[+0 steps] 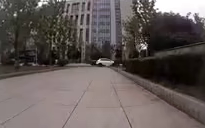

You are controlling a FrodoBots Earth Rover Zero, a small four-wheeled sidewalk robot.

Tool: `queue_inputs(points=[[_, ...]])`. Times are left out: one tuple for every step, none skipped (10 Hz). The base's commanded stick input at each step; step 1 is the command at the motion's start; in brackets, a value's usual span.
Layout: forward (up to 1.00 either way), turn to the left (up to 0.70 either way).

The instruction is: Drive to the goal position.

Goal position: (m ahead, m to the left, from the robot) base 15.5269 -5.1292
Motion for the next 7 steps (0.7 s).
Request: queue_inputs(points=[[0.70, 0.14], [0.70, 0.14], [0.70, 0.05], [0.70, 0.02], [0.70, 0.00], [0.70, 0.00], [0.70, 0.00]])
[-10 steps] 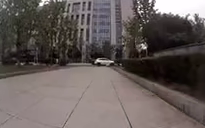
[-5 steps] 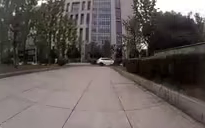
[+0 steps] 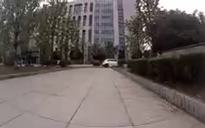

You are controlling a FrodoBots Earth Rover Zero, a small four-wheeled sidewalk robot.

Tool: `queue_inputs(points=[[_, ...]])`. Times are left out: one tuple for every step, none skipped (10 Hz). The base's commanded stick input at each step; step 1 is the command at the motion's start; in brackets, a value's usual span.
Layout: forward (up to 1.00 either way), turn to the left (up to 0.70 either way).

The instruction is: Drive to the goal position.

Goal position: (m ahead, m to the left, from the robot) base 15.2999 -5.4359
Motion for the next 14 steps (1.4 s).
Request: queue_inputs(points=[[0.70, 0.00], [0.70, 0.00], [0.70, 0.00], [0.70, 0.02], [0.70, 0.13], [0.70, 0.14], [0.70, 0.06], [0.70, 0.00], [0.70, 0.00], [0.70, 0.00], [0.70, 0.00], [0.70, 0.00], [0.70, 0.00], [0.70, 0.00]])
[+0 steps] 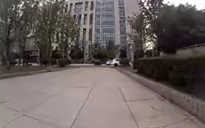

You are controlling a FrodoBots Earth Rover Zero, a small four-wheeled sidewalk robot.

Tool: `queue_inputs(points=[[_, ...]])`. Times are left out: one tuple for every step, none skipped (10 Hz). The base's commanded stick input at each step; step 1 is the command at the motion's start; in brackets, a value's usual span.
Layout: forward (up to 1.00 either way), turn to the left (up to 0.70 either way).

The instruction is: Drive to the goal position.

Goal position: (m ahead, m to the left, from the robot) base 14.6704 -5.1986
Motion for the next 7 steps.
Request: queue_inputs(points=[[0.70, 0.00], [0.70, 0.00], [0.70, 0.00], [0.70, 0.00], [0.70, 0.00], [0.70, 0.00], [0.70, 0.00]])
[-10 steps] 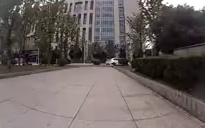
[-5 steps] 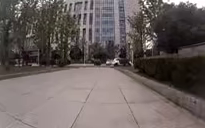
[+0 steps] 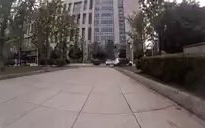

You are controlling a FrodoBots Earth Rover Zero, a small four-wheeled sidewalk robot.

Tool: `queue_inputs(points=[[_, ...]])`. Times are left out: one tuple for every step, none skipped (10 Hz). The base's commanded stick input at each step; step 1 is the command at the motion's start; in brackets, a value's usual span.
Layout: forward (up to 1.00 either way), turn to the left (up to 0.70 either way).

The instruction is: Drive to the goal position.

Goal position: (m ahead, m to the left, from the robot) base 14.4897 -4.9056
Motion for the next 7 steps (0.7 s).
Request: queue_inputs(points=[[0.70, 0.00], [0.70, 0.00], [0.70, 0.00], [0.70, 0.00], [0.70, 0.00], [0.70, 0.00], [0.70, 0.00]])
